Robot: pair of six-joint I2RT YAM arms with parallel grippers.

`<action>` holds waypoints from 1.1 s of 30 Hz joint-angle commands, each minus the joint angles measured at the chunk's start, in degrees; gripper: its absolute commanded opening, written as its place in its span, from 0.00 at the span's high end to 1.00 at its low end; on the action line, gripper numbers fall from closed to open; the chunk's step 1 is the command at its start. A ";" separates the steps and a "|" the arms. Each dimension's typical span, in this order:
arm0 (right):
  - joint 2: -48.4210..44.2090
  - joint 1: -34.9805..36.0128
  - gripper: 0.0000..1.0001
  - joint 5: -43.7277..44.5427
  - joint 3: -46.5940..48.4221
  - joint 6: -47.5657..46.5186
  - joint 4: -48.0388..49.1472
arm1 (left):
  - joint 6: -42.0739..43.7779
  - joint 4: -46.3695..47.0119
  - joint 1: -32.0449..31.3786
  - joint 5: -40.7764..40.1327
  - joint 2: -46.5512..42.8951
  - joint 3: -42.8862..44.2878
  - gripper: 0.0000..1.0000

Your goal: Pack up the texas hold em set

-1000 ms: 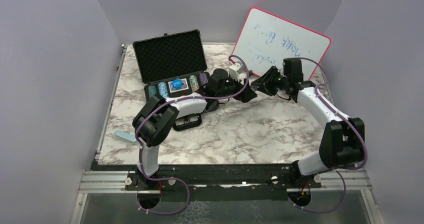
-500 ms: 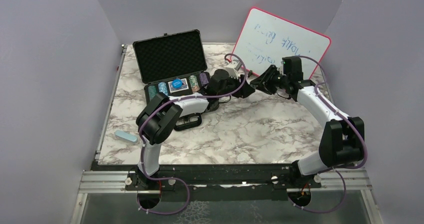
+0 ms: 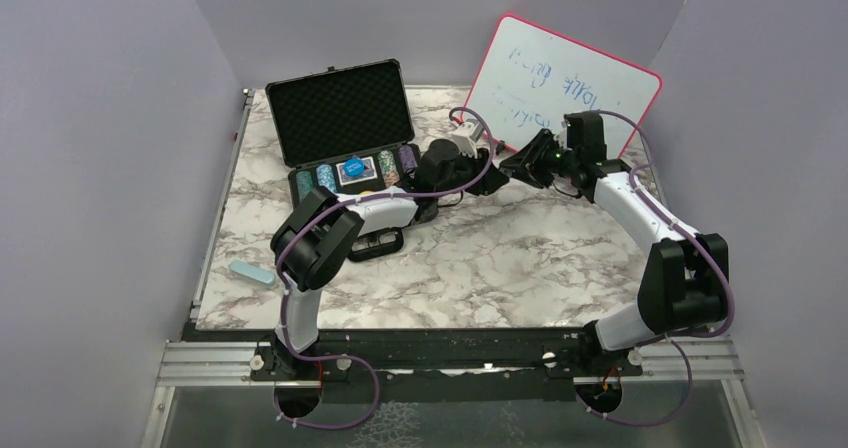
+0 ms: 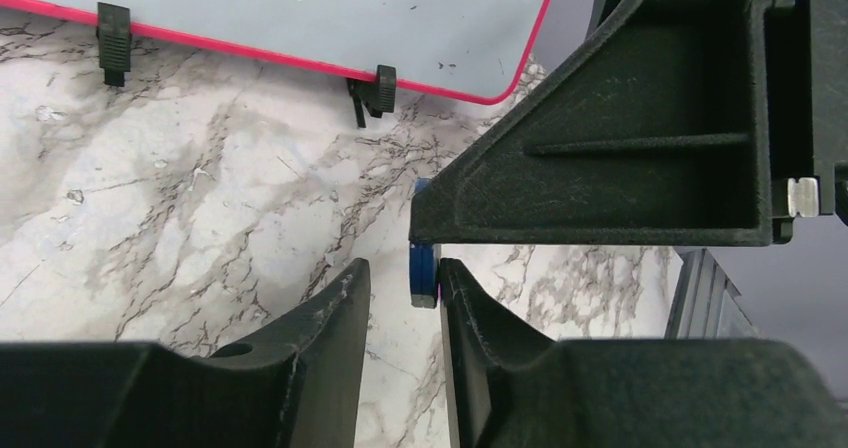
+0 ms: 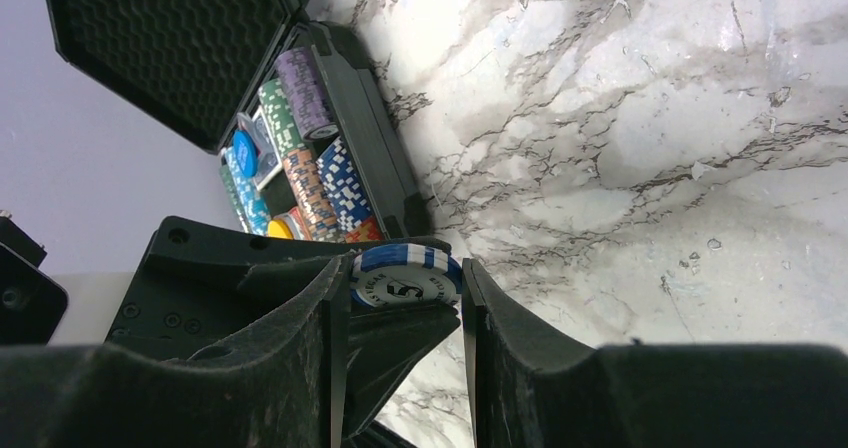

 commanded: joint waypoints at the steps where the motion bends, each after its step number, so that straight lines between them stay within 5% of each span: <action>1: 0.59 0.01 0.68 -2.12 -0.17 -1.03 1.19 | 0.56 1.98 0.36 -3.29 -4.00 -1.41 0.64; 12: 1.16 0.06 0.67 -1.66 -0.14 -2.01 0.20 | 2.71 3.18 0.36 -1.48 -4.14 -1.25 1.00; 21: 0.45 -0.13 0.27 4.21 2.67 -4.54 -5.89 | 15.51 3.11 1.25 3.49 -7.14 -4.38 1.00; 33: -0.01 -2.17 0.24 7.29 1.14 -5.05 -8.60 | 30.81 -4.23 11.42 17.47 -11.85 -7.19 1.00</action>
